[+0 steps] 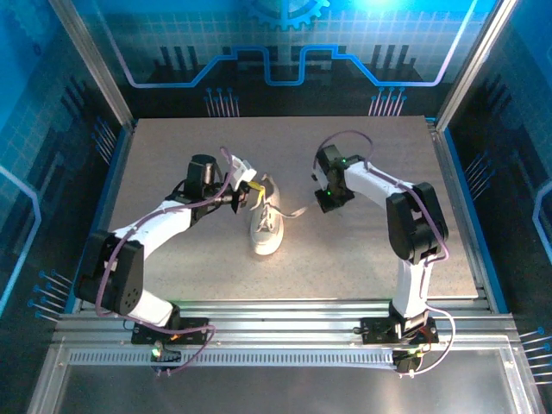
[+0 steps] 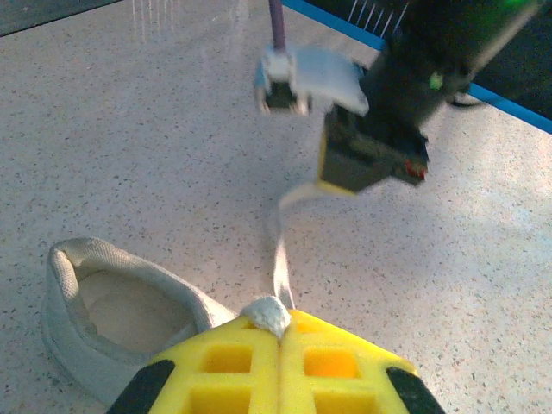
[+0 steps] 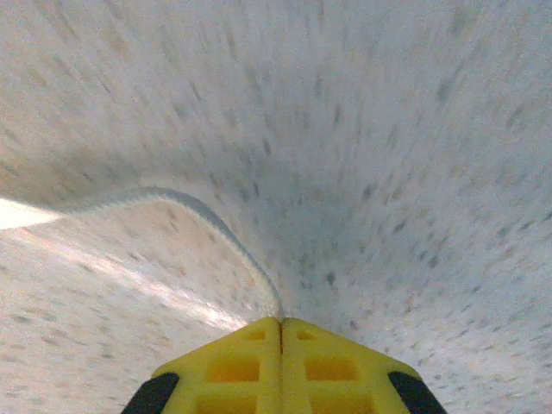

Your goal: Tie the shoes

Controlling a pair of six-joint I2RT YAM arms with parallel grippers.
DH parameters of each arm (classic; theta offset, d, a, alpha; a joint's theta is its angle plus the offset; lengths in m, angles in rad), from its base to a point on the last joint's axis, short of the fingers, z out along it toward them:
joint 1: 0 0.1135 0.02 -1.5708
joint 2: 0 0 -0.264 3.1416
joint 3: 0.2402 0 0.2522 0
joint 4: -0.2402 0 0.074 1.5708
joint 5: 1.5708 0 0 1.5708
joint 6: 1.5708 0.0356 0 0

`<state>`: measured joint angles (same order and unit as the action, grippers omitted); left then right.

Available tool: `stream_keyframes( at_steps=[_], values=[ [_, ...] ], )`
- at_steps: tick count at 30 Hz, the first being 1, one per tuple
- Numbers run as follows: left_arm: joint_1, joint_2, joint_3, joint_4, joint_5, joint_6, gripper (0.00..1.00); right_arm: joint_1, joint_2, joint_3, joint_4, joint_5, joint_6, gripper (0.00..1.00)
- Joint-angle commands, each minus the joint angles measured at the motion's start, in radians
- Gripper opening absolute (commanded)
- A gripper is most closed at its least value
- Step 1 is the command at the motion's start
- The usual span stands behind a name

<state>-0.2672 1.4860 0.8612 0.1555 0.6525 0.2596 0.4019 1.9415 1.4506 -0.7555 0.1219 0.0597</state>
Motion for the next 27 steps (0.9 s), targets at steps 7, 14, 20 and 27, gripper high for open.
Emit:
stream_keyframes(
  at_steps=[7, 14, 20, 27],
  values=[
    [-0.035, -0.108, -0.155, 0.191, 0.031, -0.034, 0.00, 0.207, 0.020, 0.418, 0.084, -0.282, 0.079, 0.00],
    [-0.047, -0.161, -0.232, 0.318, 0.033, -0.085, 0.00, 0.326, 0.226, 0.668, 0.168, -0.562, 0.252, 0.01],
    [-0.047, -0.146, -0.225, 0.319, 0.021, -0.094, 0.00, 0.327, 0.163, 0.596, 0.178, -0.522, 0.244, 0.24],
    [-0.047, -0.135, -0.213, 0.333, 0.010, -0.120, 0.00, 0.245, -0.014, 0.396, 0.257, -0.493, 0.248, 0.49]
  ],
)
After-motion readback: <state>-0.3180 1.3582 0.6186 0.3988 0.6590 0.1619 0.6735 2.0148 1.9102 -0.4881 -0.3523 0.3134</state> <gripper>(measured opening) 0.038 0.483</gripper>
